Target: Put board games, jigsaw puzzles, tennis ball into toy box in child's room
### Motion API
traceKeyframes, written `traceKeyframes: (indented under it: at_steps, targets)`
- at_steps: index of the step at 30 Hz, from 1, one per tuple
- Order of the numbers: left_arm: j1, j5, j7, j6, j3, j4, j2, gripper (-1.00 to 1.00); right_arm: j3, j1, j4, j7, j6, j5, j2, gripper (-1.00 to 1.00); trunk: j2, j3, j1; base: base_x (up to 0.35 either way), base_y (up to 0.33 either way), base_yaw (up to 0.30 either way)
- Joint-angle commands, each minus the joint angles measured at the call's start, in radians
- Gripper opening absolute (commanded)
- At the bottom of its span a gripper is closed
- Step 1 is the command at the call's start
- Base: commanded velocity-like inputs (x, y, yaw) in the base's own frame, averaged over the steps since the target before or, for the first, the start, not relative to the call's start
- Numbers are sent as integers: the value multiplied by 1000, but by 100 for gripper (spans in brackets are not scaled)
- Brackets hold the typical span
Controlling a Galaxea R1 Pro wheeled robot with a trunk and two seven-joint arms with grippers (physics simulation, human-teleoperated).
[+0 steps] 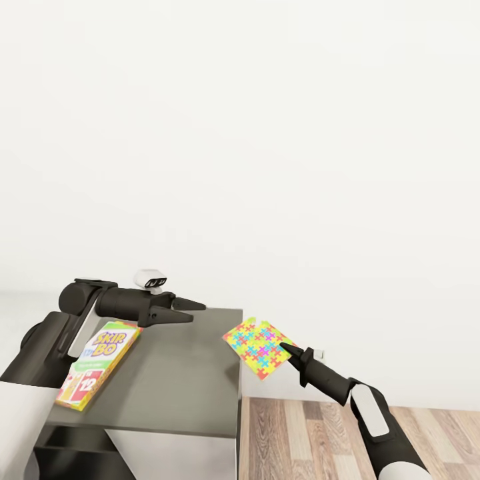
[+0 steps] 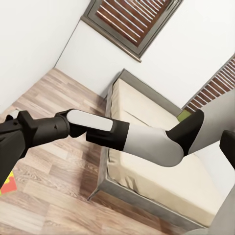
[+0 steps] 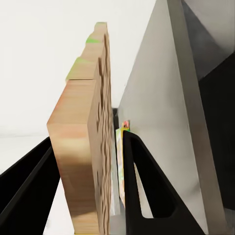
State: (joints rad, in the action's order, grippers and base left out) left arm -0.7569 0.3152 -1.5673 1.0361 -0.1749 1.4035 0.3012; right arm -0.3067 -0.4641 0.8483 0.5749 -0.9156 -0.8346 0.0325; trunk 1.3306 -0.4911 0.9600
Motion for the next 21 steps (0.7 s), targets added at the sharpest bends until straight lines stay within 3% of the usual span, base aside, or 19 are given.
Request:
traceKeyframes:
  at_steps: [1,5,13,17,21]
  targets:
    - [-1,1,-4,10,-2,0,1,100,-6,-1,0,5,-5,6,1,-100,-7,2,-4,0,0,0]
    - [-1,0,-4,10,-2,-1,1,100,-28,-1,0,4,-5,7,1,-100,-35,15,-19,0,0,0]
    - [-2,-1,-4,10,-1,-25,1,100,-34,2,0,-2,-3,8,-1,-100,-91,40,-50,0,0,0]
    - [-8,-8,-4,9,0,-65,1,100,-43,3,0,-7,-4,7,-48,-100,-119,52,-65,0,0,0]
    - [-12,-12,-4,9,0,-94,0,100,-47,4,0,3,-5,6,-68,-100,-147,65,-81,0,0,0]
